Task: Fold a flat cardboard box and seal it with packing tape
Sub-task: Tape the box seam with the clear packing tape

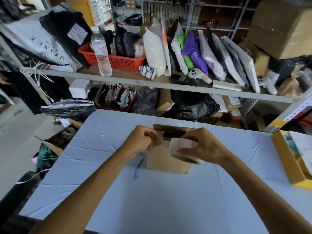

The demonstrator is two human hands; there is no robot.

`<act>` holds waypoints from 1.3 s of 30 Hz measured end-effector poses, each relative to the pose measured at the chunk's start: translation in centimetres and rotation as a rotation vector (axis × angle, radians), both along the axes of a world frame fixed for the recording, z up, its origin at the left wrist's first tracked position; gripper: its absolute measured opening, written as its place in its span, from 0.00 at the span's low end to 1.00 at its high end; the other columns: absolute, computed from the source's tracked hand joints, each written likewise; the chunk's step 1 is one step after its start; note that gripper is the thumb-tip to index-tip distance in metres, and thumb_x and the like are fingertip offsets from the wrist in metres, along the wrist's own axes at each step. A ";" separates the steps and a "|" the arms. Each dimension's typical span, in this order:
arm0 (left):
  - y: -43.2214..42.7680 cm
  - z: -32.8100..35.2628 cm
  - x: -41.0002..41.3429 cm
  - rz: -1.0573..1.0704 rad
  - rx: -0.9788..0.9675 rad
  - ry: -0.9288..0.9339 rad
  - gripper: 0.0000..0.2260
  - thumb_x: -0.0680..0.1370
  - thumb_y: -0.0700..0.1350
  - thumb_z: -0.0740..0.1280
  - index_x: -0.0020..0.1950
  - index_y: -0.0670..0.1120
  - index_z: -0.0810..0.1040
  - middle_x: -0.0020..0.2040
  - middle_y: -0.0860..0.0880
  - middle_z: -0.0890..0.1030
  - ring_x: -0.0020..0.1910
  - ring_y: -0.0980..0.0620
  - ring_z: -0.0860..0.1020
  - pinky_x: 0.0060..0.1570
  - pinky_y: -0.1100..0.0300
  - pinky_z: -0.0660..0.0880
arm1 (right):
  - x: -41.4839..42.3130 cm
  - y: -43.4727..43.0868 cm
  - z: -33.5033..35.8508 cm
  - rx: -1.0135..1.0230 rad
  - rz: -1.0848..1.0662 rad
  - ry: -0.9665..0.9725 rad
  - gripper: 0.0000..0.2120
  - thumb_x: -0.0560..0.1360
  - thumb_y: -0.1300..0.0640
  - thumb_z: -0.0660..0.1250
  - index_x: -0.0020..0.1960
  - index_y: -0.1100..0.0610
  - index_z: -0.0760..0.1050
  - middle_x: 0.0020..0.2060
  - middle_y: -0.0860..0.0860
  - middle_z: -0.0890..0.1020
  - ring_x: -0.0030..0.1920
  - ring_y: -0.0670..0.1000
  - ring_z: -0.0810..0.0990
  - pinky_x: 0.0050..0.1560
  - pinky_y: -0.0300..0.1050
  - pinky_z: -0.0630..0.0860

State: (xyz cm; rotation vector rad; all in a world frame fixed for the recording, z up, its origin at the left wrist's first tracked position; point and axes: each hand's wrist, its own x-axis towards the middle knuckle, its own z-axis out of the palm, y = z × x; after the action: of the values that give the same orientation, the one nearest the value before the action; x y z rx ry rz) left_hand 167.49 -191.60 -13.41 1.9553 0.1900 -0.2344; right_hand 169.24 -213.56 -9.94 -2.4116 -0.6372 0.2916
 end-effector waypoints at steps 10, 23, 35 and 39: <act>-0.7 0.9 -0.4 0.023 0.211 -0.394 0.15 0.71 0.30 0.67 0.36 0.50 0.82 0.33 0.60 0.81 0.37 0.66 0.80 0.37 0.77 0.73 | 0.2 -0.9 0.7 -0.359 -0.326 -0.120 0.25 0.62 0.32 0.70 0.29 0.53 0.71 0.28 0.48 0.75 0.32 0.49 0.74 0.27 0.43 0.63; 0.1 0.9 0.9 0.015 0.307 -0.354 0.08 0.69 0.39 0.76 0.36 0.51 0.81 0.35 0.56 0.82 0.36 0.61 0.79 0.39 0.68 0.75 | 1.0 -5.4 0.4 0.040 -0.236 0.204 0.24 0.56 0.37 0.76 0.34 0.58 0.81 0.28 0.49 0.77 0.32 0.49 0.74 0.34 0.44 0.66; 1.5 -0.7 0.6 0.107 0.319 -0.415 0.10 0.70 0.37 0.74 0.35 0.50 0.78 0.33 0.58 0.80 0.35 0.64 0.79 0.37 0.70 0.73 | 0.5 -6.5 -0.2 0.023 -0.311 0.094 0.19 0.62 0.39 0.75 0.28 0.53 0.77 0.24 0.45 0.76 0.27 0.47 0.74 0.29 0.41 0.67; 1.3 -1.3 0.0 0.105 0.308 -0.415 0.11 0.70 0.35 0.73 0.35 0.49 0.78 0.33 0.56 0.81 0.36 0.63 0.80 0.38 0.69 0.76 | 0.5 -5.8 -0.8 -0.353 -0.455 -0.142 0.22 0.63 0.32 0.71 0.34 0.51 0.75 0.32 0.48 0.76 0.33 0.48 0.74 0.28 0.41 0.63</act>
State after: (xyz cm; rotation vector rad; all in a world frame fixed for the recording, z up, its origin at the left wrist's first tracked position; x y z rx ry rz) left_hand 167.47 -190.31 -14.73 2.2416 0.0562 0.2859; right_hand 169.76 -219.38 -10.77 -2.8483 -0.0821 0.0405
